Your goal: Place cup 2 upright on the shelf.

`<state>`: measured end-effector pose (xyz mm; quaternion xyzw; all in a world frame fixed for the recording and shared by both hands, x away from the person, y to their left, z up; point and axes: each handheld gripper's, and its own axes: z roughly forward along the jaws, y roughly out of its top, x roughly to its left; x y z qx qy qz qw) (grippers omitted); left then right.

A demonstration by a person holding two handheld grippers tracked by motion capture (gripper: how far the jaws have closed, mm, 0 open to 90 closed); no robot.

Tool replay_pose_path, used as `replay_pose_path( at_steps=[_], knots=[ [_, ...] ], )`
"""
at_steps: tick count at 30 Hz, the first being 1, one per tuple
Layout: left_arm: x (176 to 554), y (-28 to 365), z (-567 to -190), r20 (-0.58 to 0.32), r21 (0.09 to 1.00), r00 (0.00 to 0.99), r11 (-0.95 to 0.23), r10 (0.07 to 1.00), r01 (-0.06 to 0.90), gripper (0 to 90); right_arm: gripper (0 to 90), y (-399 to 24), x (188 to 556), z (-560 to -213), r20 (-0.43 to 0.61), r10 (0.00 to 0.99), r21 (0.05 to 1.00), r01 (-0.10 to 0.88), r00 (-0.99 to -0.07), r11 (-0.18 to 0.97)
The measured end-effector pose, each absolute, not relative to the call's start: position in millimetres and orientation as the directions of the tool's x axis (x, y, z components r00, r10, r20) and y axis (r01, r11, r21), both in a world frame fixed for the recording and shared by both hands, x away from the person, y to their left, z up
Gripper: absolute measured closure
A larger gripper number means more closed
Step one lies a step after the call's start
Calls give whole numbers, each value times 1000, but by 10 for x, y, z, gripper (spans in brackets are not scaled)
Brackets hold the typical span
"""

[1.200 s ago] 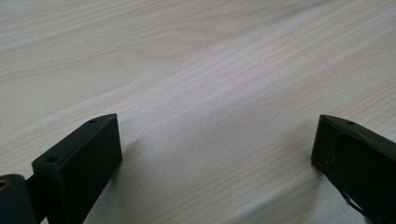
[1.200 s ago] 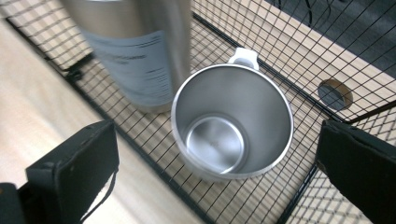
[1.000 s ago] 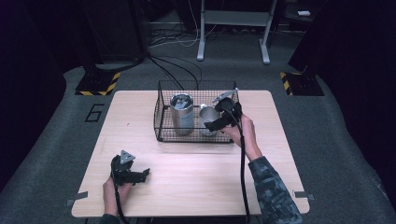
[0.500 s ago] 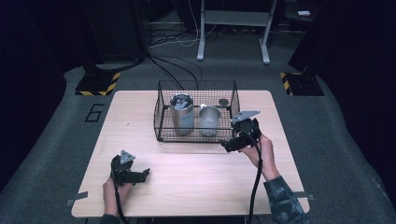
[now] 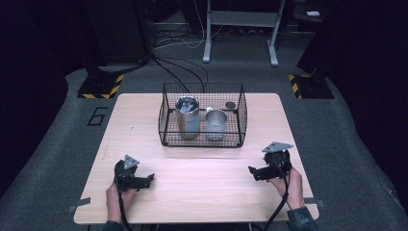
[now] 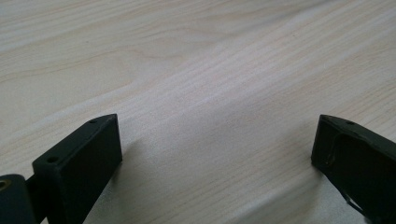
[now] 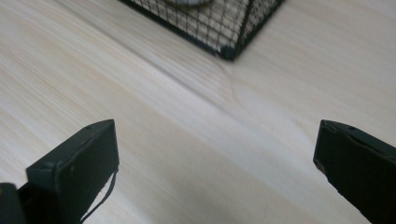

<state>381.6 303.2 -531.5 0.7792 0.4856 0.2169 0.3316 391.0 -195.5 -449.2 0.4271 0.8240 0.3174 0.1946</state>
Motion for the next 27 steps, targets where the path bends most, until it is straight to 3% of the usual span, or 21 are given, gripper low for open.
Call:
replay_pose_path(
  at_steps=[14,18,27],
  knots=[
    [3815,3030,-5315,14,727,433,-306,901,614,15,0,-2508,3667,-5264,25,916,696,665,-401,272],
    [3817,3032,-5316,14,728,433,-307,901,614,15,0,-2519,3634,-5303,-17,916,723,628,-401,288],
    [3813,3031,-5313,20,725,435,-312,900,613,14,0,-2527,3658,-5303,4,917,719,638,-400,275]
  ],
)
